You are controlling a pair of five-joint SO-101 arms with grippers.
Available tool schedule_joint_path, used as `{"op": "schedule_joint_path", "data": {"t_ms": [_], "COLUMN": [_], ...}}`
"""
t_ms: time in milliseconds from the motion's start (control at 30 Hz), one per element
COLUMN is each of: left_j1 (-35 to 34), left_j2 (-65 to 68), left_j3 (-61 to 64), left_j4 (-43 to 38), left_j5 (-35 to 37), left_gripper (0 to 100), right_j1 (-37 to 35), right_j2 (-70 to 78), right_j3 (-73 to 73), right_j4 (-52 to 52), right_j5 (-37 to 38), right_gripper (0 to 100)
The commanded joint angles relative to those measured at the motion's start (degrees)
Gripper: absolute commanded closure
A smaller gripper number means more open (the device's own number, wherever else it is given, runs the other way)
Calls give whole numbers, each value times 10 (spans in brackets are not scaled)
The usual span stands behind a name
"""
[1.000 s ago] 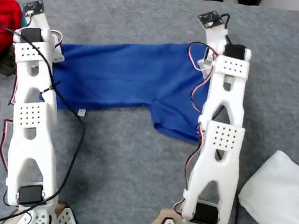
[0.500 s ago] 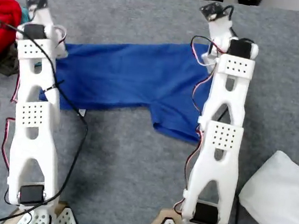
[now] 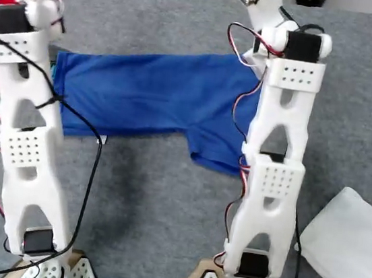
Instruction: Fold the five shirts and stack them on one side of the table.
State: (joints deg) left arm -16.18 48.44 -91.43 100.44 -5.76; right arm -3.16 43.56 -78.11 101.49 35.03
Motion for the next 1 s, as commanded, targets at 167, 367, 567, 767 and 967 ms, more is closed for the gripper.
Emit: {"op": "schedule_joint_path", "data": {"t_ms": [167,367,567,767,967], "left_j1": [-6,-4,18,14,14], "left_j2": [-239,-388,-569,-641,-640], "left_j3": [392,797,1252,1407,1403], "left_j4": [-1,-215,-569,-752,-754], "left_j5": [3,4,21,69,70], "left_gripper": [979,979,979,980,980], "right_j1": [-51,-50,-70,-73,-87], "right_j2": [-297,-438,-568,-679,-707], "right_j3": [385,644,890,1113,1229], "right_j4": [-15,-98,-172,-289,-368], "right_j5": [24,69,136,199,205], "right_gripper": [991,855,864,856,761]}}
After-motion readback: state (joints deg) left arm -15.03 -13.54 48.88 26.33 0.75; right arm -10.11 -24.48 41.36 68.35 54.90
